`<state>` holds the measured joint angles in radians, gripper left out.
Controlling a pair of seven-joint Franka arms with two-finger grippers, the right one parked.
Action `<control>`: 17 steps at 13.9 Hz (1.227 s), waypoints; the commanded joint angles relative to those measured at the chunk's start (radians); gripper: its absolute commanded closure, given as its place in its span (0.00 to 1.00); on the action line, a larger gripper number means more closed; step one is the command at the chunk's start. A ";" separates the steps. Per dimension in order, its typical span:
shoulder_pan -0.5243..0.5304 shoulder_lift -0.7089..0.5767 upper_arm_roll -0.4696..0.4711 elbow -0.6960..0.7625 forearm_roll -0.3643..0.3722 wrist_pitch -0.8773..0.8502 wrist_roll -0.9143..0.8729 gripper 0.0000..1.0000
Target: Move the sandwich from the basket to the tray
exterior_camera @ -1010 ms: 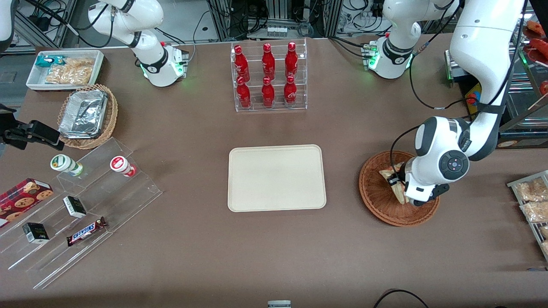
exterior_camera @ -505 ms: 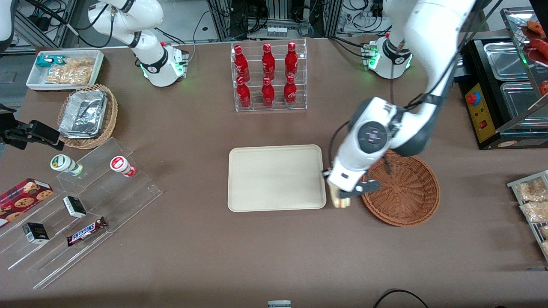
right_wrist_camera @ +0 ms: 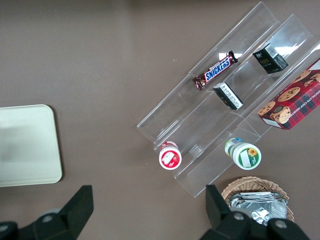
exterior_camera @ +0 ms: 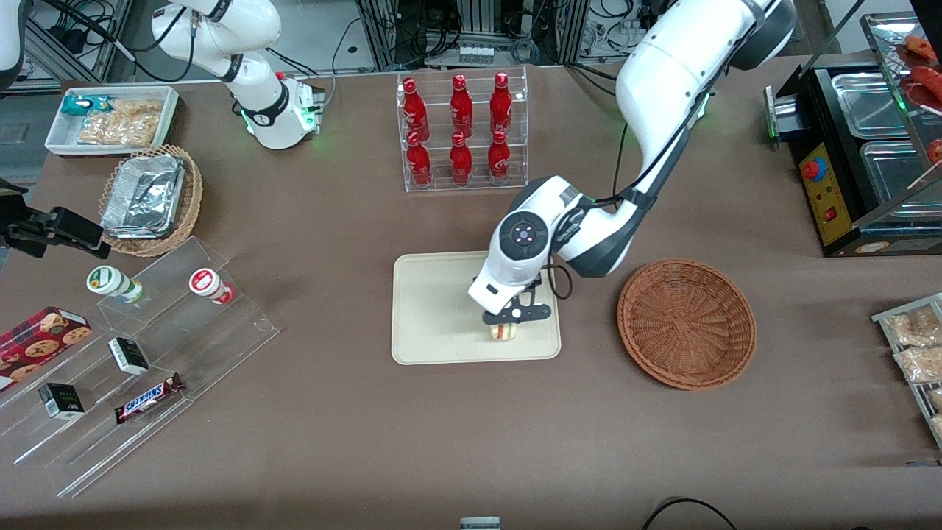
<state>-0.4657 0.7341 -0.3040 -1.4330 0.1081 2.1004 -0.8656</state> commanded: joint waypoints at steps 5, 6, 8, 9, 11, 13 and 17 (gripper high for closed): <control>-0.051 0.062 0.013 0.086 0.056 -0.026 -0.075 0.00; -0.053 0.062 0.013 0.085 0.082 -0.026 -0.075 0.00; -0.056 0.059 0.013 0.085 0.174 -0.029 -0.076 0.00; -0.056 0.057 0.014 0.085 0.200 -0.031 -0.076 0.00; -0.054 0.035 0.060 0.086 0.206 -0.033 -0.076 0.00; -0.062 -0.010 0.103 0.085 0.213 -0.074 -0.102 0.00; -0.013 -0.171 0.144 0.065 0.222 -0.199 -0.101 0.00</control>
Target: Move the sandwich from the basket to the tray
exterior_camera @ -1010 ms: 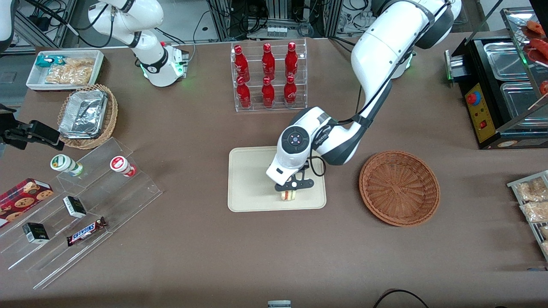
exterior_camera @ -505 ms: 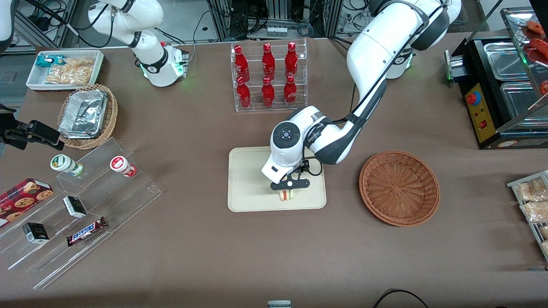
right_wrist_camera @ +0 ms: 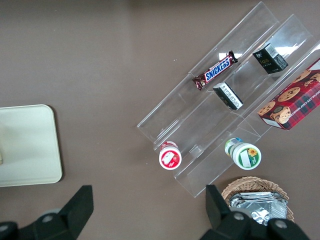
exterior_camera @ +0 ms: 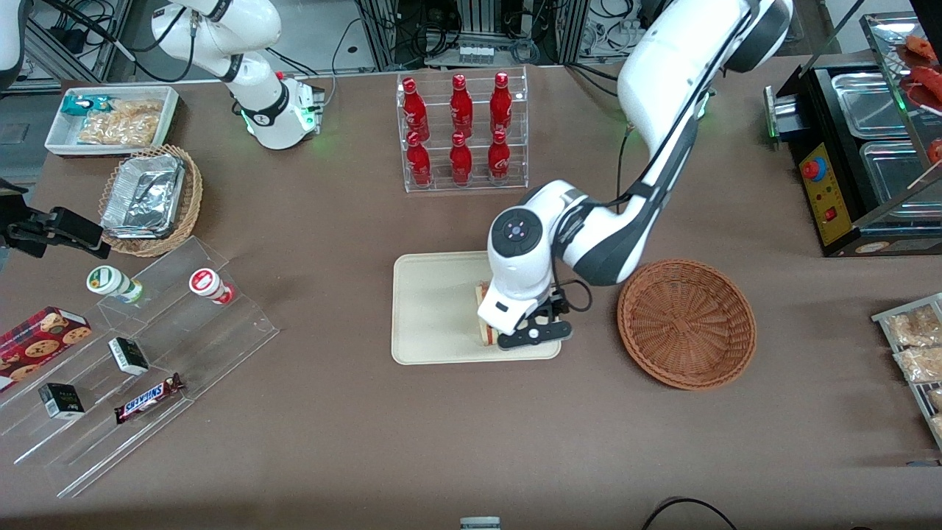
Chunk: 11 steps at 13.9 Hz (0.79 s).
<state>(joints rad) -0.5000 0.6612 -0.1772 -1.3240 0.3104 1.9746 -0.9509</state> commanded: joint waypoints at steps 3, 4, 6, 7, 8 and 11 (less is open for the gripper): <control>0.131 -0.188 0.013 -0.053 -0.034 -0.123 0.047 0.00; 0.159 -0.216 0.015 -0.050 -0.103 -0.158 0.091 0.00; 0.246 -0.280 0.015 -0.050 -0.180 -0.253 0.254 0.00; 0.299 -0.308 0.015 -0.050 -0.213 -0.314 0.359 0.00; 0.337 -0.334 0.016 -0.052 -0.247 -0.366 0.451 0.00; 0.474 -0.402 0.016 -0.053 -0.286 -0.529 0.680 0.00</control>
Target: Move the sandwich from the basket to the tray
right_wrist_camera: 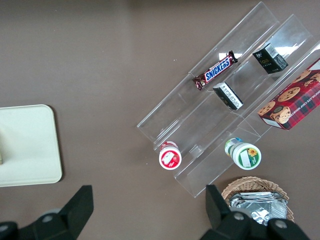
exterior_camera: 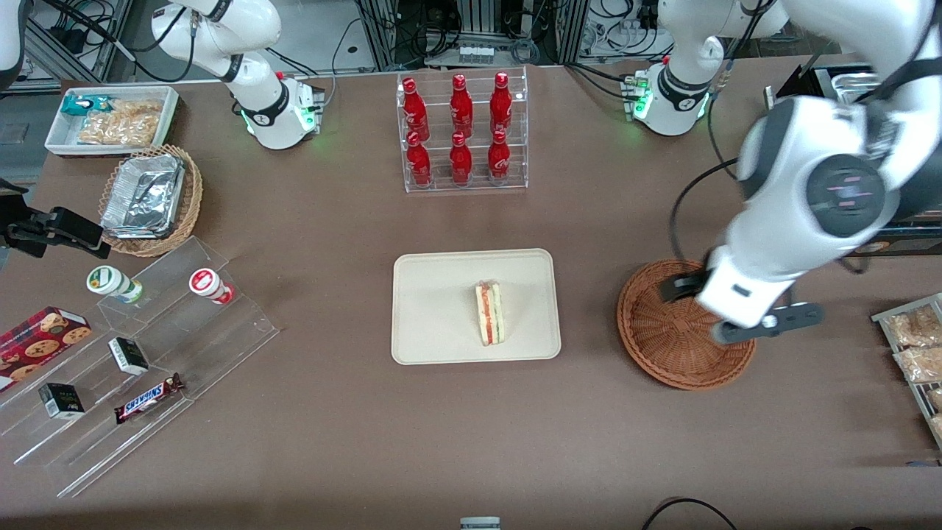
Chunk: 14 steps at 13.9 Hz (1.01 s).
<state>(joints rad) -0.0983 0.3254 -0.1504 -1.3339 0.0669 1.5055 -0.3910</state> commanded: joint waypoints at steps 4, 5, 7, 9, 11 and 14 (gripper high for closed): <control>0.138 -0.143 -0.008 -0.042 -0.042 -0.235 0.167 0.00; 0.152 -0.160 -0.008 -0.044 -0.042 -0.275 0.170 0.00; 0.178 -0.212 -0.008 -0.109 -0.045 -0.285 0.176 0.00; 0.178 -0.307 -0.008 -0.254 -0.042 -0.184 0.179 0.00; 0.178 -0.344 -0.008 -0.315 -0.044 -0.117 0.181 0.00; 0.177 -0.263 -0.009 -0.193 -0.044 -0.131 0.173 0.00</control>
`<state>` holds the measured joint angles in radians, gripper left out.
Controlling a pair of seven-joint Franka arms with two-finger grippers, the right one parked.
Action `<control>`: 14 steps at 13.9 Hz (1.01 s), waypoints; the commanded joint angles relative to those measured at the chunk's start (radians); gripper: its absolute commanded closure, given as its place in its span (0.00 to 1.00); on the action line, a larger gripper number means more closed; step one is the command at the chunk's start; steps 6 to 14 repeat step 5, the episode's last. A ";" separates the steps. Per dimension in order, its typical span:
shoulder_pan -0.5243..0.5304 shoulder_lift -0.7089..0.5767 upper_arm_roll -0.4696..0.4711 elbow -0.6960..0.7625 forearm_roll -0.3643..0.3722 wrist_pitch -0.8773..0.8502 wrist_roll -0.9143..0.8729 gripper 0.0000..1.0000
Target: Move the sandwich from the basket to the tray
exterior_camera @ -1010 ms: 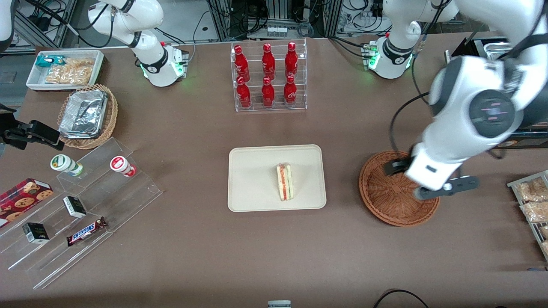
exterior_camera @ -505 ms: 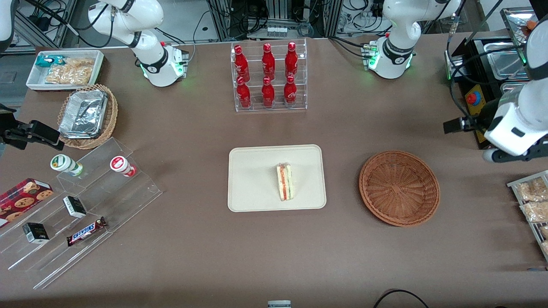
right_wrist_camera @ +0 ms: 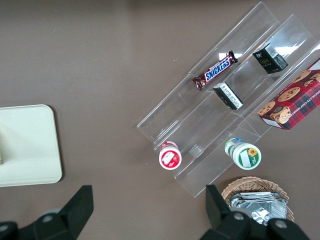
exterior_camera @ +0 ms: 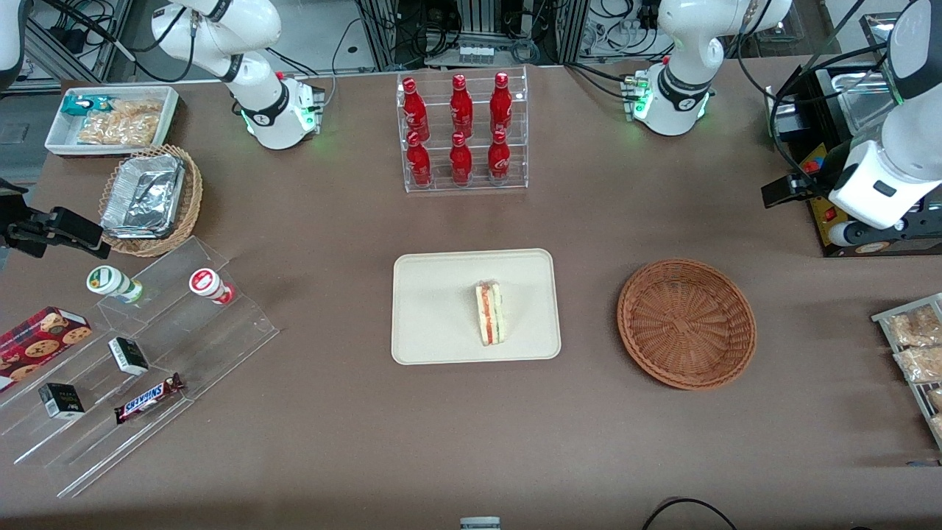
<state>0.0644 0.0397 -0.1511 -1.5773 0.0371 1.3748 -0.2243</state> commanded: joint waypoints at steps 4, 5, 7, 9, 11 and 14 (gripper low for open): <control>0.014 0.039 -0.008 0.094 -0.011 0.000 0.011 0.00; 0.014 0.042 -0.008 0.092 -0.012 0.000 0.011 0.00; 0.014 0.042 -0.008 0.092 -0.012 0.000 0.011 0.00; 0.014 0.042 -0.008 0.092 -0.012 0.000 0.011 0.00; 0.014 0.042 -0.008 0.092 -0.012 0.000 0.011 0.00; 0.014 0.042 -0.008 0.092 -0.012 0.000 0.011 0.00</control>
